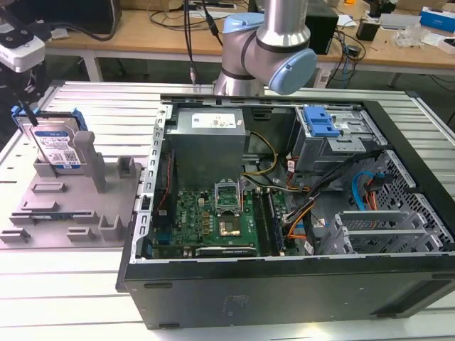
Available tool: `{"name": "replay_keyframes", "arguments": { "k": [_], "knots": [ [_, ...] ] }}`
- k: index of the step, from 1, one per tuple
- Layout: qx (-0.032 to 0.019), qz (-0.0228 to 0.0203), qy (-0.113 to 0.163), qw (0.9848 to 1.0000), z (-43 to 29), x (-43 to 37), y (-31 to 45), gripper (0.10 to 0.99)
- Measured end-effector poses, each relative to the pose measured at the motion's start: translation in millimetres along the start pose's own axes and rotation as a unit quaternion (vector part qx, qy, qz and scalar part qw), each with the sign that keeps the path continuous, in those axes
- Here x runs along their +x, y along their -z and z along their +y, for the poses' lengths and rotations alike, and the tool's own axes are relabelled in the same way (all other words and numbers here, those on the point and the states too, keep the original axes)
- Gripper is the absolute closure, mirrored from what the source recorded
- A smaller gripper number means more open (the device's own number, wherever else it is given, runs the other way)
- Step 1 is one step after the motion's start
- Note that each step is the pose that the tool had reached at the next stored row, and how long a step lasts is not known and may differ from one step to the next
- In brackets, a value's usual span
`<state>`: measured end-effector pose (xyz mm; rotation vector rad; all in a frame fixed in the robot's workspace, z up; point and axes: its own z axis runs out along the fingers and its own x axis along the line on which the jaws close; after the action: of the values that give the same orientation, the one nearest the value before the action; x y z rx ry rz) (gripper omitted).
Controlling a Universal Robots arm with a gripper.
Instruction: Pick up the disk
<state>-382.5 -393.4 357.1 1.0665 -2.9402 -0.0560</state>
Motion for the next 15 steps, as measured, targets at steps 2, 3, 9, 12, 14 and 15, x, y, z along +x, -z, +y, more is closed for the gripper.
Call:
{"name": "replay_keyframes", "arguments": {
  "k": [2,3,9,12,14,15],
  "knots": [
    [0.0000,0.0009,0.022,0.9998,0.0,0.0,0.0,0.545],
    [0.0000,0.0015,0.038,0.9993,0.0,0.0,0.0,0.545],
    [0.0001,0.0051,0.134,0.9910,0.0,0.0,-0.2,0.545],
    [0.0001,0.0064,0.166,0.9862,0.0,0.0,-0.1,0.545],
    [0.0001,0.0073,0.190,0.9817,0.0,0.0,-0.2,0.545],
    [0.0001,0.0084,0.219,0.9758,0.0,0.0,-0.2,0.545]
  ]
}}
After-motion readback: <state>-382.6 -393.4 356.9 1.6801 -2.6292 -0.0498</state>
